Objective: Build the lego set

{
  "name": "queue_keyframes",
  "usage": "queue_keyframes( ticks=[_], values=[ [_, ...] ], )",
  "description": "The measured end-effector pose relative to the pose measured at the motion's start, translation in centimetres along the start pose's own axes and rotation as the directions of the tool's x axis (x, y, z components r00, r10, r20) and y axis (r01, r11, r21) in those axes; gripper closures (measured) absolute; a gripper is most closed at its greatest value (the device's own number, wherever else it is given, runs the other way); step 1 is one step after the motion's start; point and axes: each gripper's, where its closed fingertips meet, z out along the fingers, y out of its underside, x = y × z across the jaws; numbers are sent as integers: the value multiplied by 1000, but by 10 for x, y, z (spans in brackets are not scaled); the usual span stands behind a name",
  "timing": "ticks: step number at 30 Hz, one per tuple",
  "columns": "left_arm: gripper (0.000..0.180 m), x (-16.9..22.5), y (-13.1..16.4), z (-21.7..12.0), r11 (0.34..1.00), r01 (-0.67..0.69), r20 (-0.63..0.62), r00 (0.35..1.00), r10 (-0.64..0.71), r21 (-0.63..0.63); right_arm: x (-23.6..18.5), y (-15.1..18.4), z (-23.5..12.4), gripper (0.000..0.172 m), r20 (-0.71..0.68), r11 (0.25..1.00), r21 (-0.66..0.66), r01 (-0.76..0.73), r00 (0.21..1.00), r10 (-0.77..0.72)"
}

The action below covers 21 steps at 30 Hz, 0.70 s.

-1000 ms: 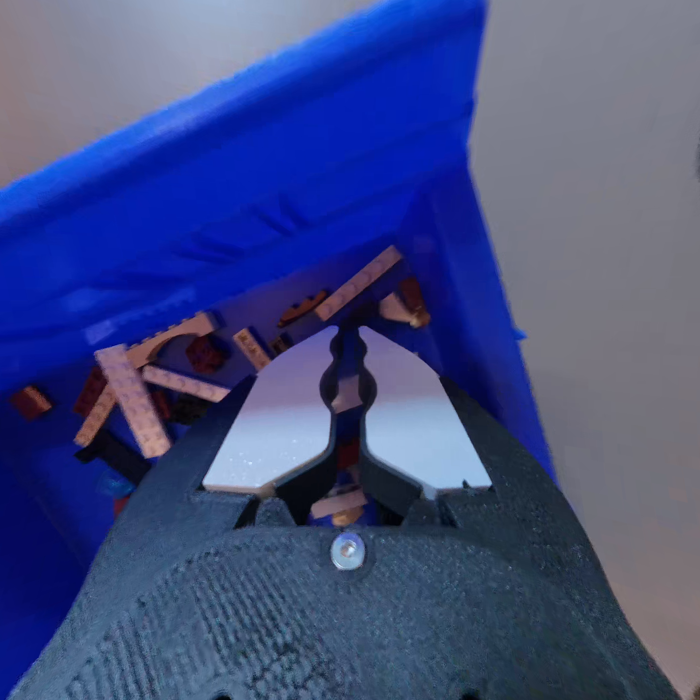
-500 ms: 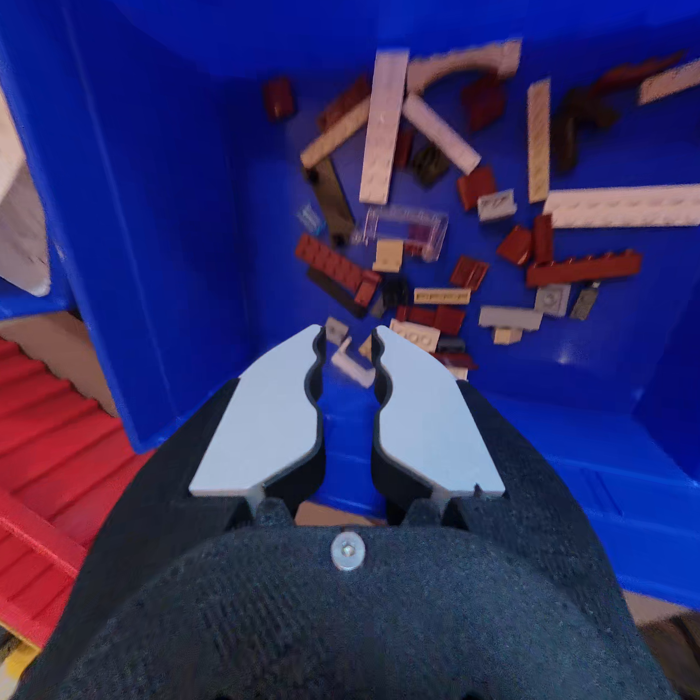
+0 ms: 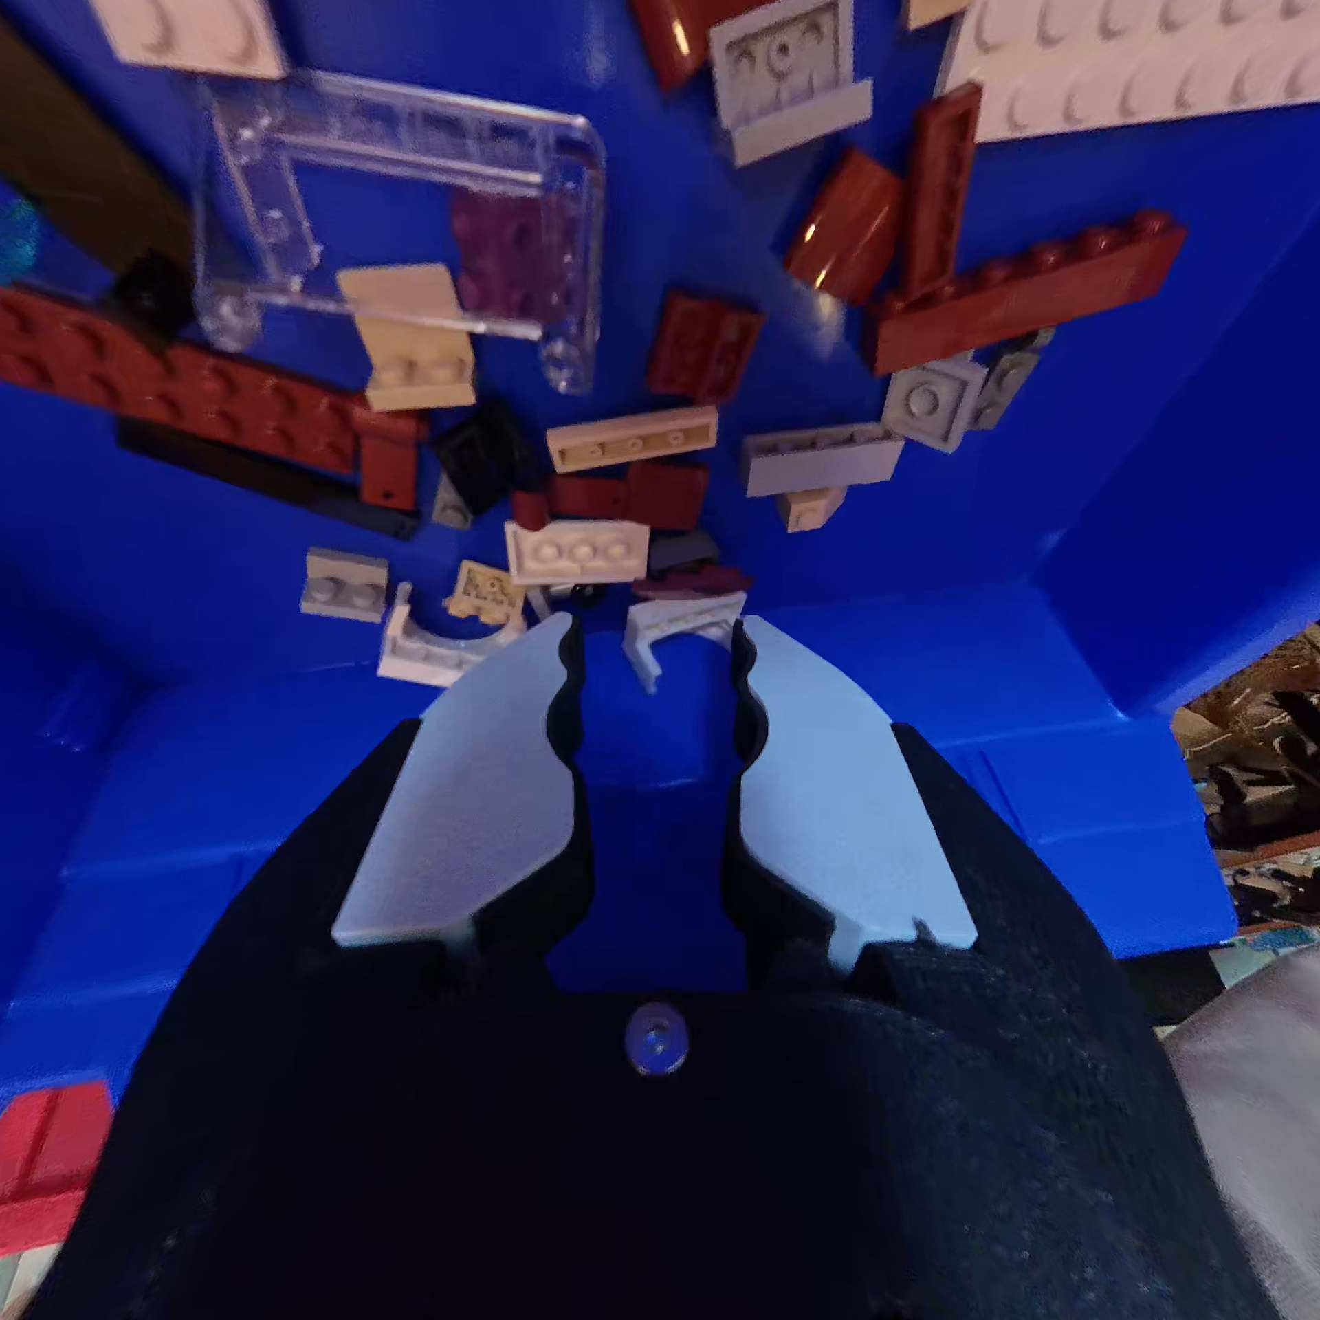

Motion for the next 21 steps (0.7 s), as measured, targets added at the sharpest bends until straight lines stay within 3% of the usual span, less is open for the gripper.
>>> queue_keyframes(
  ticks=[5,9,11,14,21],
  values=[
    [160,6,-8,7,999,-23,5,1000,23,34,0,0,1,140,7,1000,5,-5,1000,5],
    [165,17,-35,-14,964,-59,-18,998,66,257,-1,0,1,140,11,1000,9,-11,1000,11],
    [159,9,-36,-29,953,-54,41,998,43,298,-2,0,1,140,13,1000,11,-10,1000,10],
    [158,-2,-32,-37,950,-33,92,996,5,309,-3,-2,0,140,19,1000,18,-14,1000,14],
    [147,-36,-29,-23,972,23,214,974,-75,234,-11,-9,-1,140,58,999,46,-30,998,27]
  ],
)
